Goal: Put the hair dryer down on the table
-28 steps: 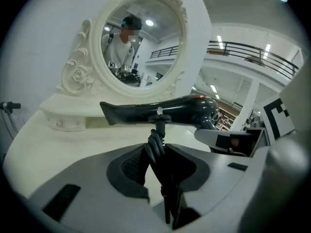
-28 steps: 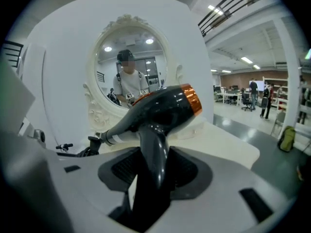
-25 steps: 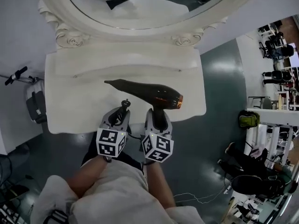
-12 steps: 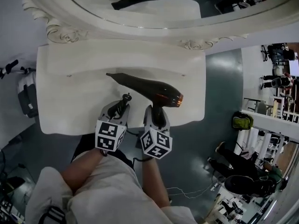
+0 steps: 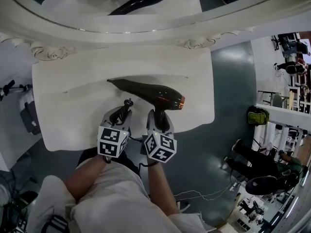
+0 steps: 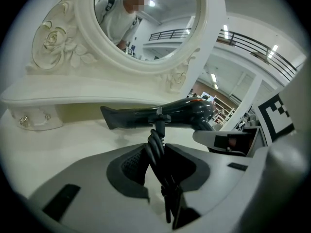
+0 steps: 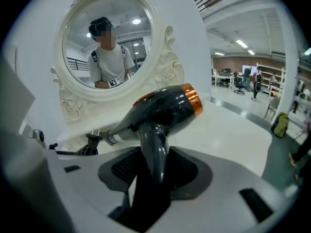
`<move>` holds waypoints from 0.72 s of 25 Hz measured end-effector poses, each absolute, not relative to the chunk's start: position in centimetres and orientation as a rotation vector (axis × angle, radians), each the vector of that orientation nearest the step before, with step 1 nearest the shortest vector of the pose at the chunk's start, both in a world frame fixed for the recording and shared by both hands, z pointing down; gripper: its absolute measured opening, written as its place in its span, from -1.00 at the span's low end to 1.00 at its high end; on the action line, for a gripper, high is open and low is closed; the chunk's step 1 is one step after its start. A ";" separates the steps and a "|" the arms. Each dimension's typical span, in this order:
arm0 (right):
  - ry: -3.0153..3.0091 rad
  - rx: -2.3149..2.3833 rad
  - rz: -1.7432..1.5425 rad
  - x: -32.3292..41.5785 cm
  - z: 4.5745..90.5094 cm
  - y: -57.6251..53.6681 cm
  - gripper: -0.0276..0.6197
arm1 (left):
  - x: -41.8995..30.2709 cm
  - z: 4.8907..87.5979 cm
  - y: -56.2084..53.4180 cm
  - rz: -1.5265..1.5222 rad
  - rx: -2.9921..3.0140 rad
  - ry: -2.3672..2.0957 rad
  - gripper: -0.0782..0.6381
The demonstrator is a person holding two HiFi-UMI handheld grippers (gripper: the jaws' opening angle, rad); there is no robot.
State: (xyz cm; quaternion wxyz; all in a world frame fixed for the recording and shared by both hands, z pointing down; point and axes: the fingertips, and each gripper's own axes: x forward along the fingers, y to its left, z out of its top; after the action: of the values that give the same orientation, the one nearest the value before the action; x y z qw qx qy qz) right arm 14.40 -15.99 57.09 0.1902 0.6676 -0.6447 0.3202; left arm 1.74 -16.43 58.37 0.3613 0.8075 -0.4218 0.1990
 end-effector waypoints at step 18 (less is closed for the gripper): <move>-1.783 1.836 1.016 14.3 60.2 -17.2 -0.31 | 0.7 59.9 -17.7 0.538 2.043 -1.114 -0.50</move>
State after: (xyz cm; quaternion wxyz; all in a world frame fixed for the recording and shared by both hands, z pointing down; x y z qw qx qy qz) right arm 14.34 -17.16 60.23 0.1927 0.6544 -0.6353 0.3619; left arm 0.75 -17.67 59.86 0.3679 0.7955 -0.4336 0.2093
